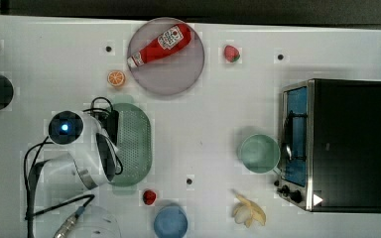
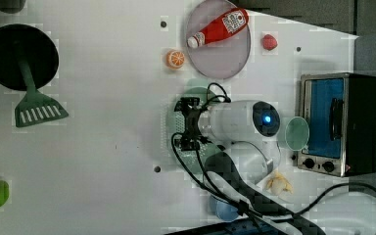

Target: Drag strainer right to left.

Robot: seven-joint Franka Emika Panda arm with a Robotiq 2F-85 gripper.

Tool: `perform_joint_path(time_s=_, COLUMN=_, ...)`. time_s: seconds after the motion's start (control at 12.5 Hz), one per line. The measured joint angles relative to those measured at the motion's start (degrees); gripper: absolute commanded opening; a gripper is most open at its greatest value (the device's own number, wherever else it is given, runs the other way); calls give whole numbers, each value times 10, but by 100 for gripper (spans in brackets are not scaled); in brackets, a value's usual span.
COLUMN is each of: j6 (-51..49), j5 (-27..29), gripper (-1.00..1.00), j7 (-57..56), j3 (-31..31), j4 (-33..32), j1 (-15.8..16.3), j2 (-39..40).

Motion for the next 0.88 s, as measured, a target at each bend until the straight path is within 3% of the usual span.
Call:
perform_joint_path(time_s=0.24, j6=3, j5=26, gripper=100, j7=0, j3=10, j4=28, j1=12, j2=31)
perform_joint_path(time_s=0.4, j6=2, j5=47, gripper=100, j7=0, j3=4, j4=45, j1=37, j2=39)
perform_joint_path(time_s=0.88, j6=-17, j5=63, gripper=100, j7=30, j3=5, j4=109, j1=77, j2=56)
